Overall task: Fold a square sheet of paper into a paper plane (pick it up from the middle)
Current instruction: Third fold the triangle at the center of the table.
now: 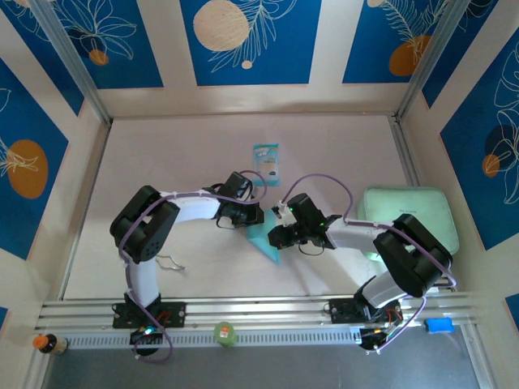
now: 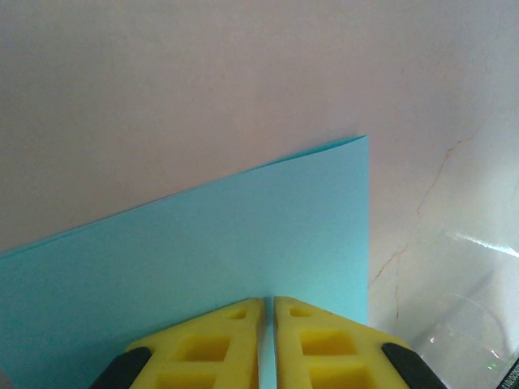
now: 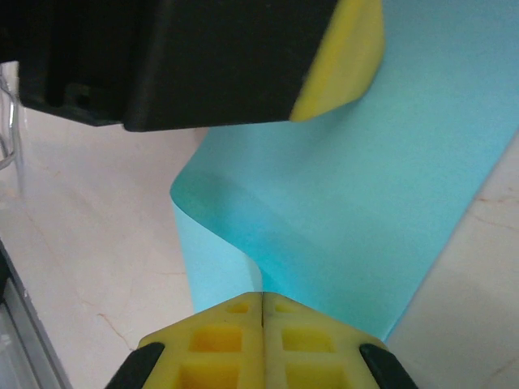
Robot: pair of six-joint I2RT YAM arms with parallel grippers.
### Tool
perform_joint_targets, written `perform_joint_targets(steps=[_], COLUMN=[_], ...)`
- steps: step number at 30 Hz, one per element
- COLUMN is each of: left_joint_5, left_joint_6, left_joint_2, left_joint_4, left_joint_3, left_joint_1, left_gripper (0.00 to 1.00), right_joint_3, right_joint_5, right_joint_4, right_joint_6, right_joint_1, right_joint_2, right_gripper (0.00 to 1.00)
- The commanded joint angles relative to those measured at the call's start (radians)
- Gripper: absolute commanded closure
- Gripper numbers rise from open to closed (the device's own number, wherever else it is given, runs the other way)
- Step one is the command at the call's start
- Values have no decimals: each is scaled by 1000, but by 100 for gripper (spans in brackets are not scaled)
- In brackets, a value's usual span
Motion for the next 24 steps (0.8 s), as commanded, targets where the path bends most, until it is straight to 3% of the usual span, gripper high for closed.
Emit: perform_joint_targets(steps=[1,24], left_joint_5=[-27,-22], left_joint_6=[5,-9], left_joint_2=[-4,-4], left_joint_4=[-41,-18], left_joint_3=[-33,-46], left_joint_1=[8,8], left_gripper=[86,86], right_joint_3=[21,39], right_joint_5=[26,64], right_joint_4=[-25,-52], right_joint_6=[4,1], right_joint_1=[-3,0], right_joint_2=[20,36], right_gripper=[100,100])
